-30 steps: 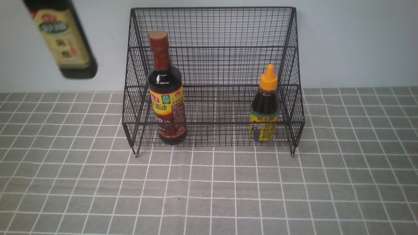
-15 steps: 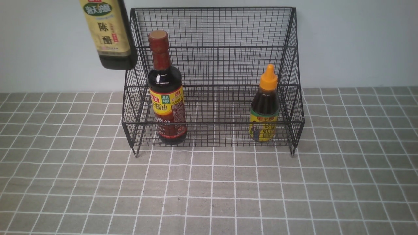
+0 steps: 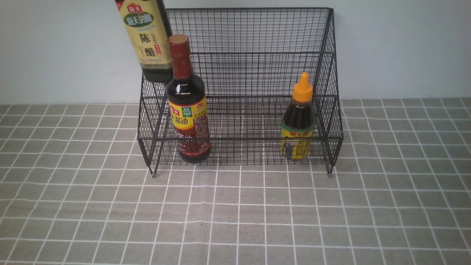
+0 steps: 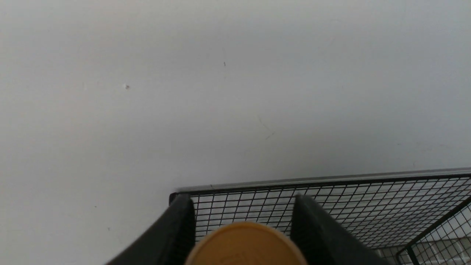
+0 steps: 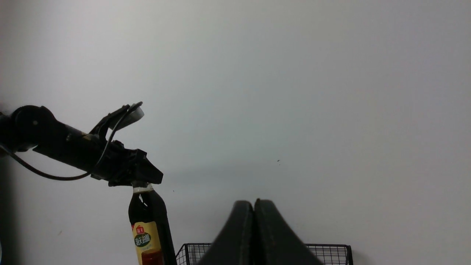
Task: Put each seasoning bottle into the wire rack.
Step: Use the left arm to put the condiment bottle back on the shelf
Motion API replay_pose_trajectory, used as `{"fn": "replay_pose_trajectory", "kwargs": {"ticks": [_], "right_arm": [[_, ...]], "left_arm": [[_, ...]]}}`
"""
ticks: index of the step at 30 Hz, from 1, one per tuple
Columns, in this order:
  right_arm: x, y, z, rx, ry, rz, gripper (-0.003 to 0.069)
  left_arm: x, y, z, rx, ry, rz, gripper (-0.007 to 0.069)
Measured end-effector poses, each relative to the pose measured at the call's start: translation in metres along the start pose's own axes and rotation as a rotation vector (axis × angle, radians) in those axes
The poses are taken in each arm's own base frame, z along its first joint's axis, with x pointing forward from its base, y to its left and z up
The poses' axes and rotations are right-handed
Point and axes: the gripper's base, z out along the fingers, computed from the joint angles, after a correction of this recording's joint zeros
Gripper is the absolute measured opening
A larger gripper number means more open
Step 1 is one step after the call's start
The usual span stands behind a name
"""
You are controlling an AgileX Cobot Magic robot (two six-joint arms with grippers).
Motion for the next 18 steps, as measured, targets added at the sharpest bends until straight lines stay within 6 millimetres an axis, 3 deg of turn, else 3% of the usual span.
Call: {"fn": "replay_pose_trajectory", "kwargs": {"ticks": [18], "right_arm": [[0.000, 0.000, 0.000, 0.000, 0.000, 0.000, -0.0012]], "left_arm": [[0.036, 0.008, 0.053, -0.021, 0.148, -0.017, 0.0307]]}}
